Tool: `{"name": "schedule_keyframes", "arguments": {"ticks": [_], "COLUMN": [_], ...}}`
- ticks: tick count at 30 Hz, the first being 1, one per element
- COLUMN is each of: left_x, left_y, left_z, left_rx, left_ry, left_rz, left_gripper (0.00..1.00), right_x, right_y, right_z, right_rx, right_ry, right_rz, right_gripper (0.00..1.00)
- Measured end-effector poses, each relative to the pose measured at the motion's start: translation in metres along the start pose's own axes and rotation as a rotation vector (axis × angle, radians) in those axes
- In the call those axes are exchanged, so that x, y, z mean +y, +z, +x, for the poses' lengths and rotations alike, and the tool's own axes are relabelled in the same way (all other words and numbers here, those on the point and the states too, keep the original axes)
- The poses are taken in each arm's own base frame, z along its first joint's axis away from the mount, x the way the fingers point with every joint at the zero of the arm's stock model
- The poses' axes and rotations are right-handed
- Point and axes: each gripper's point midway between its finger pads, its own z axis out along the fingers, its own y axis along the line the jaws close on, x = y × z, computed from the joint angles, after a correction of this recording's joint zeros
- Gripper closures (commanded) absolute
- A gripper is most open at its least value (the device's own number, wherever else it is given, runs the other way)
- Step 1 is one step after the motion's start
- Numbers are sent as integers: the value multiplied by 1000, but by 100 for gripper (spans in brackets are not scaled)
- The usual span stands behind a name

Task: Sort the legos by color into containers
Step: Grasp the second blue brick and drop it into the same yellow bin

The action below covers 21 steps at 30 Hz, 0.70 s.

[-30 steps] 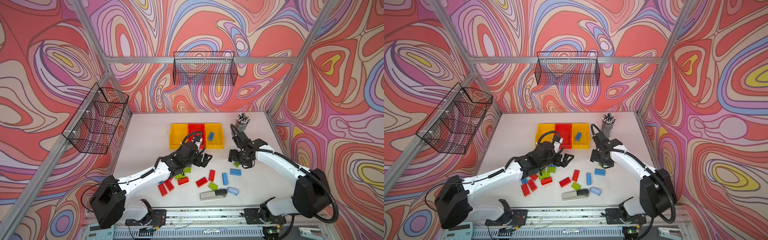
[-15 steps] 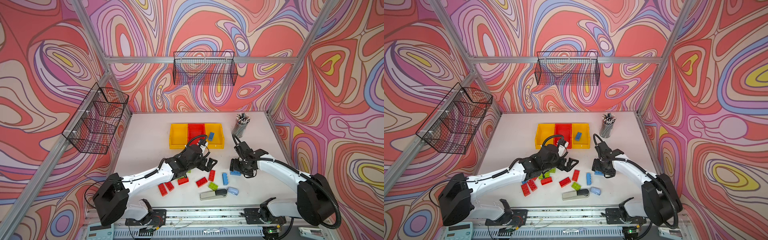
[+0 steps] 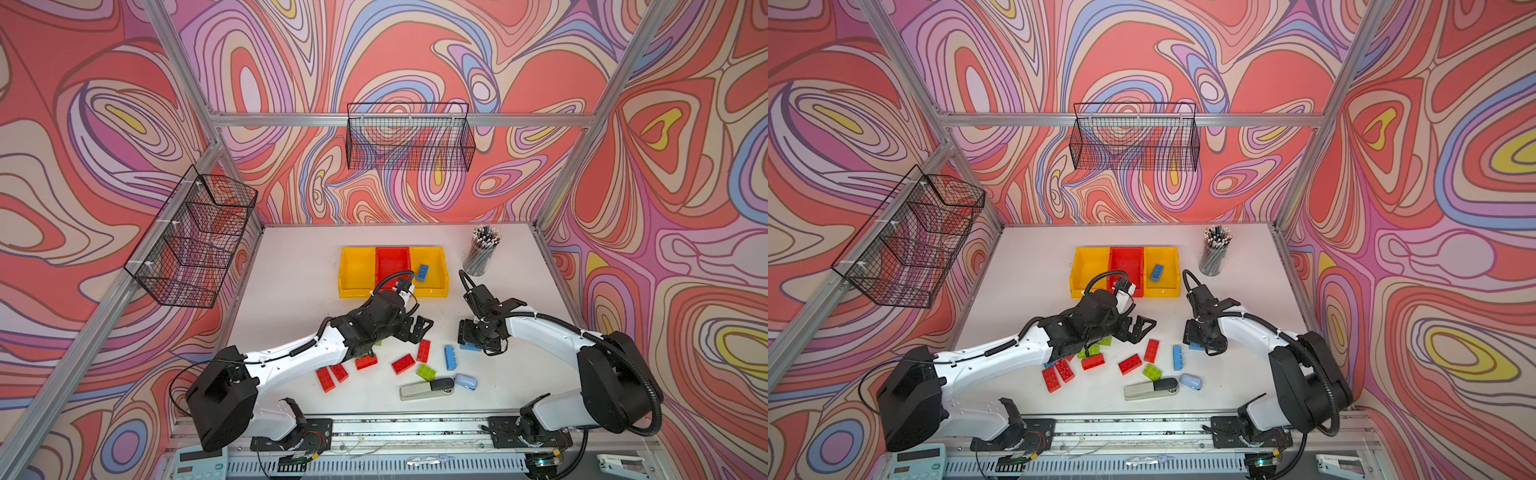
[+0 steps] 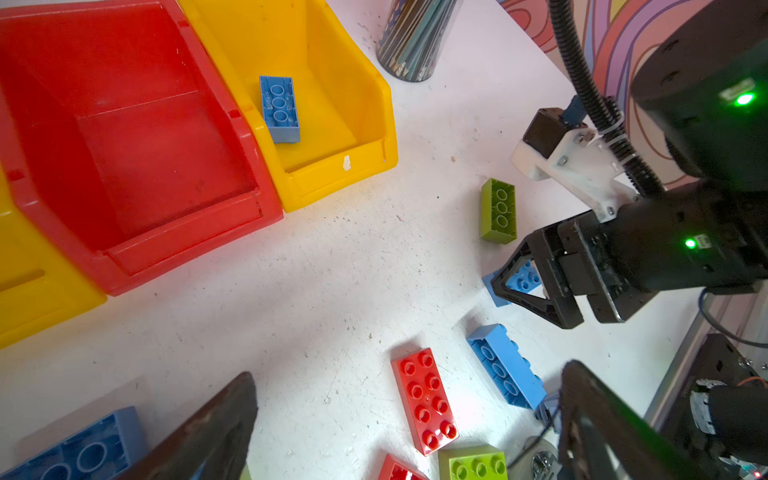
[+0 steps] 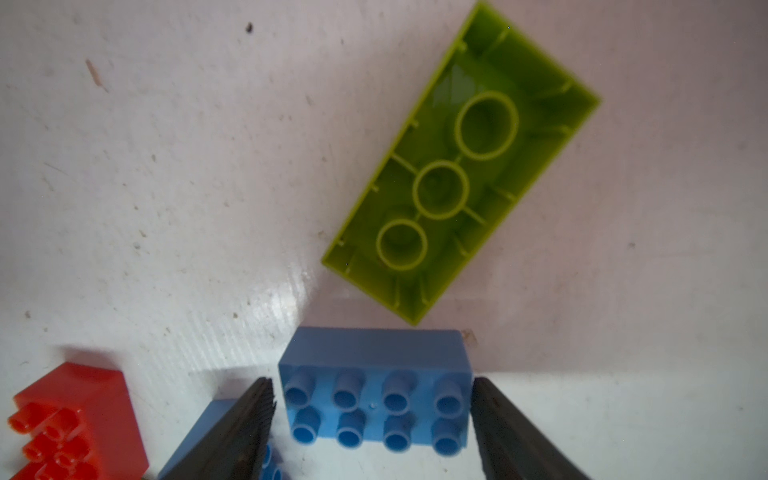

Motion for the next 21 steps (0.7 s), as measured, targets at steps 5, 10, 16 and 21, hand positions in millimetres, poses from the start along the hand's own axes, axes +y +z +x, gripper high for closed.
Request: {"name": "schedule_keyframes", "arguments": {"ticks": [5, 10, 16, 21], "left_x": [2, 6, 9, 16], "left_y": [1, 1, 1, -1], "left_z": [3, 5, 3, 3], "left_rx": [5, 6, -5, -17], "left_ry": [1, 1, 3, 6], "left_rz": [-7, -23, -46, -77], "left_gripper": [0, 0, 0, 0], "right_x": [1, 2, 17, 52], "right_y": [3, 2, -19, -61], "right_z": [-1, -2, -21, -65], "right_rx": [4, 10, -15, -120], "right_ry": [-8, -15, -17, -26], "right_rz": [4, 8, -16, -101], "right_gripper": [39, 49, 51, 51]}}
